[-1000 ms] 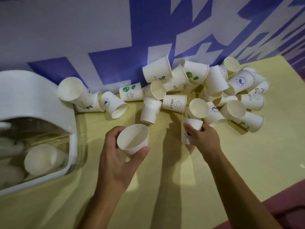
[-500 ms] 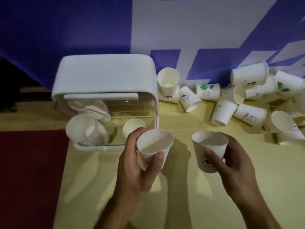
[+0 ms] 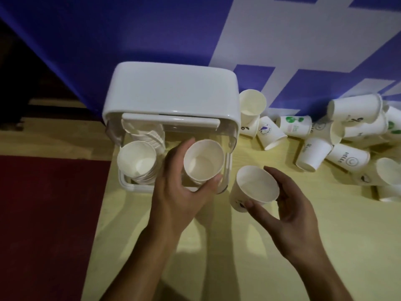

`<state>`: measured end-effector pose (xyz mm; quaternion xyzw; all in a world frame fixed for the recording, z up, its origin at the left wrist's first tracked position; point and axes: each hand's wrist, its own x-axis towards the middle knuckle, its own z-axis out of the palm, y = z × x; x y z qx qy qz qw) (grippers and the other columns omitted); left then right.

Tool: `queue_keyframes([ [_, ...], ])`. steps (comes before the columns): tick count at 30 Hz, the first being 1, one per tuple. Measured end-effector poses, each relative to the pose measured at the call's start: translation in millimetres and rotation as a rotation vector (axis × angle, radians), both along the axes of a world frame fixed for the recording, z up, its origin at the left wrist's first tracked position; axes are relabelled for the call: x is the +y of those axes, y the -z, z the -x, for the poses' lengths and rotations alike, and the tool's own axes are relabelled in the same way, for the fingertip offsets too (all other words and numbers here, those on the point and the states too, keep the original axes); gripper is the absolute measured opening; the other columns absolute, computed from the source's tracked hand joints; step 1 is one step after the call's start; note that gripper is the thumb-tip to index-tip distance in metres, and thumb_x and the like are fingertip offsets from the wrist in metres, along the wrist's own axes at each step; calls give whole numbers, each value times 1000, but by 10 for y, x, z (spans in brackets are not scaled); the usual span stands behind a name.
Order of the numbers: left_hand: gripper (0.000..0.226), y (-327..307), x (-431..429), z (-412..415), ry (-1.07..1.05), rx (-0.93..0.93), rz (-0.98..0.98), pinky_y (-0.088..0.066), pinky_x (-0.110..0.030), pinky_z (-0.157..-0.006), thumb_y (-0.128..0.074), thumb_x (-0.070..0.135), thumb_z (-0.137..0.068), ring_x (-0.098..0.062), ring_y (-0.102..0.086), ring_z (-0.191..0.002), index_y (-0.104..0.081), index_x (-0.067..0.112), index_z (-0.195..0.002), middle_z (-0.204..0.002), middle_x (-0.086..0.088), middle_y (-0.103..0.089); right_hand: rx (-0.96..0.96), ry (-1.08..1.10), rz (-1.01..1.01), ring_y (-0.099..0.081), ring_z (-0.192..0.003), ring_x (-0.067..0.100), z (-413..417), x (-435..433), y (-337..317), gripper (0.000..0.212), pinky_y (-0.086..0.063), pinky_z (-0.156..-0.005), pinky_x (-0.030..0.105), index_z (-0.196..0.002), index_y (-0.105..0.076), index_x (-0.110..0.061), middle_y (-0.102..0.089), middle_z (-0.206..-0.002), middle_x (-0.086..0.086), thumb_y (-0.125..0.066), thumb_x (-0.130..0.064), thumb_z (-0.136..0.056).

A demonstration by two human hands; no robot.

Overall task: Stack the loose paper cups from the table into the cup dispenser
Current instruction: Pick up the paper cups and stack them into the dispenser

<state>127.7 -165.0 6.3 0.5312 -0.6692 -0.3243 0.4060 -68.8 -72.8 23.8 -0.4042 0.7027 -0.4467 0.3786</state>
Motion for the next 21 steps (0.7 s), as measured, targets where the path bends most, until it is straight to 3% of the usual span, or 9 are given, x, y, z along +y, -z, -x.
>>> queue_keyframes([
  [4, 73, 160, -70, 32, 43, -46, -23, -40, -11, -103, -79, 47, -80, -10, -59, -123, -57, 14, -142, -134, 2, -64, 6, 12, 3, -63, -126, 9, 13, 22, 15, 84, -49, -108, 48, -132, -60, -44, -66, -134, -19, -85, -75, -58],
  [10, 78, 344, -124, 35, 40, -171, -130, -30, 3, -93, -75, 60, -77, -12, -56, -119, -55, 21, -143, -134, 1, -64, 33, -2, -7, -64, -123, 8, 77, 8, 40, 70, -50, -106, 49, -128, -60, -45, -67, -130, -21, -84, -56, -64],
  [13, 80, 385, -150, 27, 62, -221, -224, -31, -5, -88, -82, 51, -76, -3, -48, -118, -52, 26, -145, -139, 4, -60, 41, -9, -12, -64, -122, 7, 94, -3, 63, 70, -52, -104, 48, -129, -61, -43, -68, -128, -22, -84, -57, -64],
  [16, 80, 415, -153, 2, 90, -240, -284, -35, -19, -94, -84, 49, -77, 0, -44, -118, -50, 30, -147, -142, 7, -58, 37, -10, -12, -65, -122, 5, 87, -27, 65, 73, -52, -102, 38, -130, -61, -39, -68, -127, -23, -84, -58, -63],
  [21, 74, 438, -171, 4, 82, -232, -320, -35, -21, -97, -82, 46, -81, -5, -48, -121, -52, 30, -146, -141, 7, -58, 50, -23, 14, -65, -119, 7, 66, -83, 49, 71, -54, -98, 28, -129, -61, -31, -69, -125, -19, -94, -50, -69],
])
